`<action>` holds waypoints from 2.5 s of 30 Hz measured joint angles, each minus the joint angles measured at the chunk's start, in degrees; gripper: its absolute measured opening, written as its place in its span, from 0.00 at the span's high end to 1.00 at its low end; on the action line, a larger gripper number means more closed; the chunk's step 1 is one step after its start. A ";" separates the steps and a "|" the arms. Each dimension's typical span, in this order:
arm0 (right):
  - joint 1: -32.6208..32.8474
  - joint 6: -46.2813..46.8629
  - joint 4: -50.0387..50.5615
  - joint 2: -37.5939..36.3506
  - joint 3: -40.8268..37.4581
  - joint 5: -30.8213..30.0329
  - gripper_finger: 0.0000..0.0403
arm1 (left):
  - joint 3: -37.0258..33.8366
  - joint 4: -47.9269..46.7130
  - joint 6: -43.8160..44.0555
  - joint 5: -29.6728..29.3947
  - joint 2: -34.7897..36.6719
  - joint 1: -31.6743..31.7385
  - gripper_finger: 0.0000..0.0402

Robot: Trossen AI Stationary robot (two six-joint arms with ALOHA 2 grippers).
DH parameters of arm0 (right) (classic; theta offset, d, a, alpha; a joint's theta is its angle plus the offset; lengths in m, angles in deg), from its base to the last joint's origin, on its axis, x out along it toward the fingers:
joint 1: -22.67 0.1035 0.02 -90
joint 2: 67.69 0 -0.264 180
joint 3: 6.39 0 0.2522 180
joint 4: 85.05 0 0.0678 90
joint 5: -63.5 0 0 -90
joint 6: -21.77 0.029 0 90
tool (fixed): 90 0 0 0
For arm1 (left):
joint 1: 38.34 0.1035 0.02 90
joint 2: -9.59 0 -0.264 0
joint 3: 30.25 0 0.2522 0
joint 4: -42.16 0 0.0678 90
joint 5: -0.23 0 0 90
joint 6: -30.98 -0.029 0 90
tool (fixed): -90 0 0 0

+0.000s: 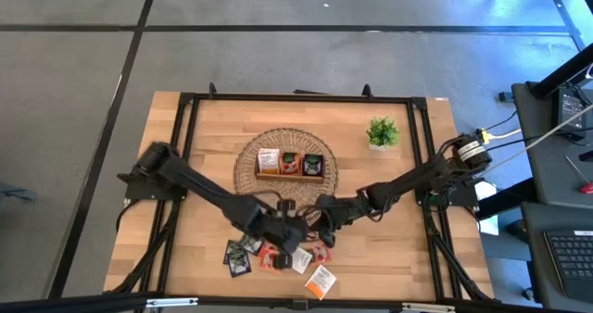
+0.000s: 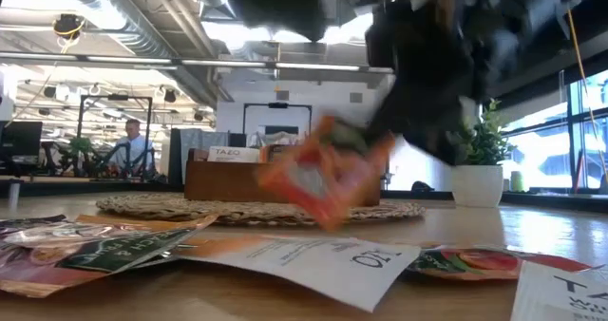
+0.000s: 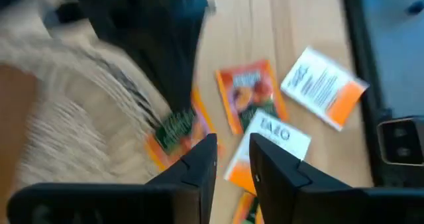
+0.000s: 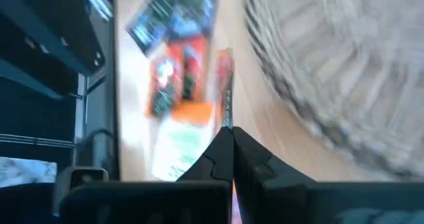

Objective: Pick & Place Tea
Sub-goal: Put the orange tea bag into the middle section of the wooden organizer

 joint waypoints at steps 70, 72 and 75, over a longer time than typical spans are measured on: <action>-30.40 -49.97 60.08 14.84 46.79 7.27 0.85 | -28.81 17.62 -7.95 -1.71 37.08 2.26 0.79; -30.22 -48.06 60.26 14.50 46.73 7.38 0.82 | -28.81 17.59 -7.91 -1.71 37.08 2.26 0.79; -28.06 -45.30 59.14 12.84 46.70 9.24 0.79 | -28.81 16.85 -6.91 -1.64 37.08 2.26 0.79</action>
